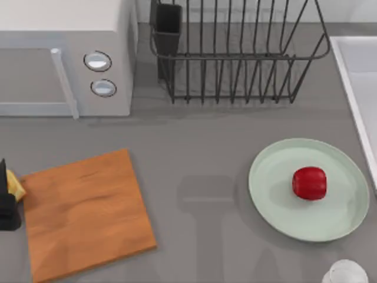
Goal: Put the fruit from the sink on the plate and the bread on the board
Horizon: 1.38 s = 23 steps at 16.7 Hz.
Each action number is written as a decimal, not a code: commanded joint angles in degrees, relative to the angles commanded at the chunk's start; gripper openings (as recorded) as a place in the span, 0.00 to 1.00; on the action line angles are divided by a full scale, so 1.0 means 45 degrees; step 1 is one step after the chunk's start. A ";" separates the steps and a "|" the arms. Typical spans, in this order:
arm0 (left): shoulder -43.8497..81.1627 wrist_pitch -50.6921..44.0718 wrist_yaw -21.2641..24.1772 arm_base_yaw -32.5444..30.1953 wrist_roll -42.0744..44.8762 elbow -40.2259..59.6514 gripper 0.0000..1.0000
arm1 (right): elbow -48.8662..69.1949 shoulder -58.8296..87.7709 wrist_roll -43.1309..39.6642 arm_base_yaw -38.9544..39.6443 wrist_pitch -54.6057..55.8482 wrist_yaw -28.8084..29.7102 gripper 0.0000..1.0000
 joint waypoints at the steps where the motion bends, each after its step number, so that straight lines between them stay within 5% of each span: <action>1: 0.0724 -0.0320 0.0469 0.0397 0.0761 0.0325 1.00 | 0.0000 0.0000 0.0000 0.0000 0.0000 0.0000 1.00; 16: 1.8546 -0.7650 1.1117 0.7880 1.8653 0.7759 1.00 | 0.0000 0.0000 0.0000 0.0000 0.0000 0.0000 1.00; 23: 2.4649 -1.0170 1.4581 0.9579 2.4951 1.0051 1.00 | 0.0000 0.0000 0.0000 0.0000 0.0000 0.0000 1.00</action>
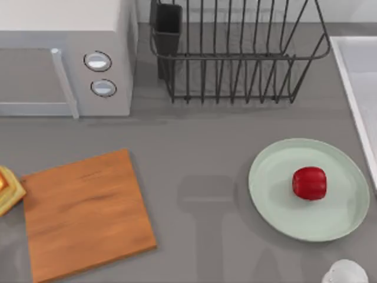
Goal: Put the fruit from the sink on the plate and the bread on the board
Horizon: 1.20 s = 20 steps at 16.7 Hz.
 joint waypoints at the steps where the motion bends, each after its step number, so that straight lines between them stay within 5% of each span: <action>1: 0.0442 -0.0199 0.0255 0.0094 0.0444 0.0153 1.00 | 0.0000 0.0000 0.0000 0.0000 0.0000 0.0000 1.00; 10: 0.0637 -0.0323 0.0552 0.0101 0.0788 0.0389 1.00 | 0.0000 0.0000 0.0000 0.0000 0.0000 0.0000 1.00; 20: -0.1415 0.4523 0.1156 -0.1306 -0.4194 -0.2016 1.00 | 0.0000 0.0000 0.0000 0.0000 0.0000 0.0000 1.00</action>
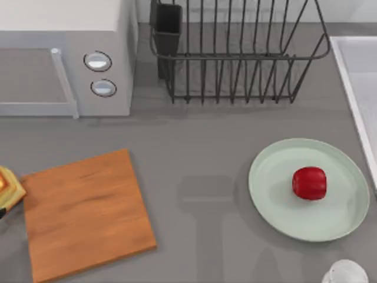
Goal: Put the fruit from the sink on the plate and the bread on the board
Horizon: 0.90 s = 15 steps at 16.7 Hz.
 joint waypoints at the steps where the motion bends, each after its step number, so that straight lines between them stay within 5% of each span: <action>1: -0.0149 0.0608 0.0026 -0.0131 -0.0519 -0.0253 1.00 | 0.0000 0.0000 0.0000 0.0000 0.0000 0.0000 1.00; 15: 0.1038 0.9025 -0.0091 -0.1787 -0.6965 -0.1207 1.00 | 0.0000 0.0000 0.0000 0.0000 0.0000 0.0000 1.00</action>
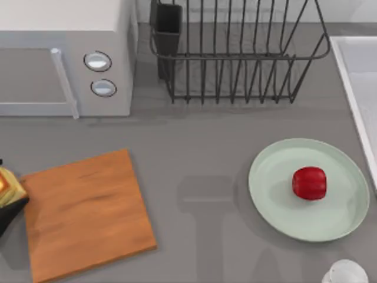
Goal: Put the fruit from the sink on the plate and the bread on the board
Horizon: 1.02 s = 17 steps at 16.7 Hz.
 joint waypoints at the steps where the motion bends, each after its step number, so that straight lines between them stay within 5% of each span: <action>1: 0.0111 0.0215 -0.0016 -0.0031 -0.0129 0.0007 1.00 | 0.0000 0.0000 0.0000 0.0000 0.0000 0.0000 1.00; 6: 0.0161 0.0305 -0.0024 -0.0043 -0.0181 0.0009 1.00 | 0.0000 0.0000 0.0000 0.0000 0.0000 0.0000 1.00; 17: 0.0161 0.0305 -0.0024 -0.0043 -0.0181 0.0009 0.17 | 0.0000 0.0000 0.0000 0.0000 0.0000 0.0000 1.00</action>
